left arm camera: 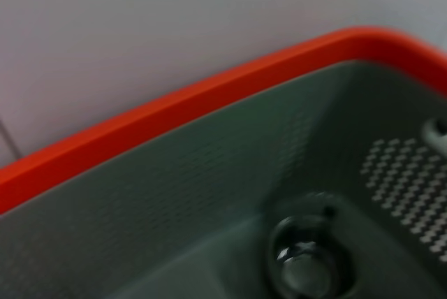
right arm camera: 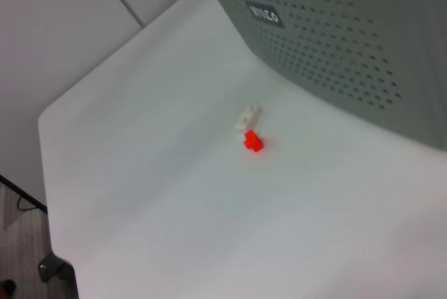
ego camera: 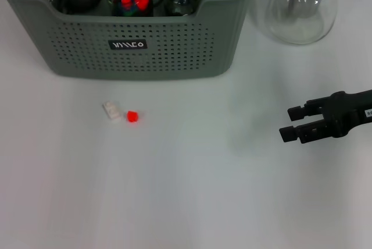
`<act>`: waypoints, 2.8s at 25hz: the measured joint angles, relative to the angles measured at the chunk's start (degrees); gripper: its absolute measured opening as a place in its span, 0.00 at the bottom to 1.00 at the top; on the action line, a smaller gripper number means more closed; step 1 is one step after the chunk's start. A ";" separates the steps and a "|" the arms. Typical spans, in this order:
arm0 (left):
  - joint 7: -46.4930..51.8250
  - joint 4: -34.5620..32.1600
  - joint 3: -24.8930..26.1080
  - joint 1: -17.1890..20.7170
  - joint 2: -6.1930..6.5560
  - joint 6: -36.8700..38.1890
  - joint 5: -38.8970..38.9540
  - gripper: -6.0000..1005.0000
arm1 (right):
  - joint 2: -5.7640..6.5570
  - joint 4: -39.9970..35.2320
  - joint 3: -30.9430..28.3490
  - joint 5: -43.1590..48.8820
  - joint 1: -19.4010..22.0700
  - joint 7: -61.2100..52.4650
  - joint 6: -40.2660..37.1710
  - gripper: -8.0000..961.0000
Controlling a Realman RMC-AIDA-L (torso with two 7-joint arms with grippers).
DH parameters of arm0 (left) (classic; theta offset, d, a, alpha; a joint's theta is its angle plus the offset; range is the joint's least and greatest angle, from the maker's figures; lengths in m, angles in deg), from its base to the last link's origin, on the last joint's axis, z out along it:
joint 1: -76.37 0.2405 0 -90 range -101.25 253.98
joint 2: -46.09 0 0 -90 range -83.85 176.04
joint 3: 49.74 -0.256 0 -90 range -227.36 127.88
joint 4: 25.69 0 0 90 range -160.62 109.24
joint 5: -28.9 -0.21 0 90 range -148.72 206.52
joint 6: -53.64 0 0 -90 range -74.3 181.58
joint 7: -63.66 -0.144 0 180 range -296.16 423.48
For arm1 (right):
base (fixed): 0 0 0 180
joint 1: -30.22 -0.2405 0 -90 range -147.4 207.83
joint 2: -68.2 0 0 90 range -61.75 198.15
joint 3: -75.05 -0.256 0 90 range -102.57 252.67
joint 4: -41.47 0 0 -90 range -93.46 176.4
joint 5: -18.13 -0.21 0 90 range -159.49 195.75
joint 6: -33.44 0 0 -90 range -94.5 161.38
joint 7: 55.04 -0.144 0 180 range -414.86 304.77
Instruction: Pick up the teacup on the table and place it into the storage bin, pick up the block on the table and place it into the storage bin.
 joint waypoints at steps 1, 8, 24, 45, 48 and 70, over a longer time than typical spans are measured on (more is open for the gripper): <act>0.51 2.58 -0.55 -0.64 0.63 -1.49 -0.36 0.42 | 0.00 0.00 0.00 0.06 -0.01 -0.09 0.00 0.86; 1.51 10.82 -3.26 -1.50 1.59 -7.21 -2.46 0.43 | 0.09 0.00 -0.27 0.78 -0.03 -0.67 0.04 0.86; 1.17 9.13 -5.85 -1.26 -0.57 -9.62 -4.15 0.44 | 0.10 -0.02 0.00 0.88 -0.02 -0.78 0.14 0.86; -33.60 -33.81 7.82 33.59 -4.72 27.86 59.94 0.85 | 0.26 -0.36 -0.48 1.50 0.66 -0.03 0.17 0.86; -38.67 -33.98 6.31 36.30 -6.87 37.95 59.12 0.84 | 0.27 -0.28 -0.52 1.47 0.64 -0.39 0.30 0.86; -36.57 -8.72 -23.09 19.07 -7.36 14.86 7.40 0.84 | -0.40 0.05 -0.53 1.48 0.34 -0.48 1.63 0.86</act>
